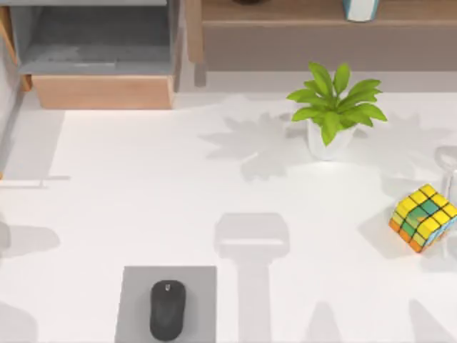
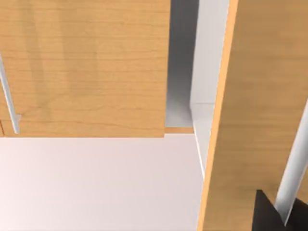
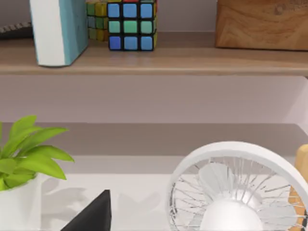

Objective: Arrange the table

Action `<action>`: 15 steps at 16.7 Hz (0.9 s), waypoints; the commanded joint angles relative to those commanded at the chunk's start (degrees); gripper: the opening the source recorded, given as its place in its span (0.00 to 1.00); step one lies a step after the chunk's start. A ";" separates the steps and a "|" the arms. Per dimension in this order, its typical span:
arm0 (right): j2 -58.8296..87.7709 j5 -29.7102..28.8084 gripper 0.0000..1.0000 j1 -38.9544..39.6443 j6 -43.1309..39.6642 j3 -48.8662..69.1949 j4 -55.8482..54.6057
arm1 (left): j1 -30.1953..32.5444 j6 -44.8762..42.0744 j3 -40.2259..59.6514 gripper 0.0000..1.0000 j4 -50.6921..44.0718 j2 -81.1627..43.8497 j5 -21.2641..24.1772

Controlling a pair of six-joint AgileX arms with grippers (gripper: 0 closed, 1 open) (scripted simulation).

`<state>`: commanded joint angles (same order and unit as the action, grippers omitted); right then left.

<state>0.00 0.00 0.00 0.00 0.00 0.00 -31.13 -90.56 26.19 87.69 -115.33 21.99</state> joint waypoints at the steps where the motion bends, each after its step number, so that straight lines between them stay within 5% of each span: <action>1: 0.00 0.00 1.00 0.00 0.00 0.00 0.00 | 0.59 0.03 1.20 0.00 -0.70 -0.46 -0.56; 15: 0.00 0.00 1.00 0.00 0.00 0.00 0.00 | 6.30 0.30 14.24 0.00 -8.65 -5.81 -6.30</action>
<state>0.00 0.00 0.00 0.00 0.00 0.00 -24.82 -90.26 40.43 79.04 -121.14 15.70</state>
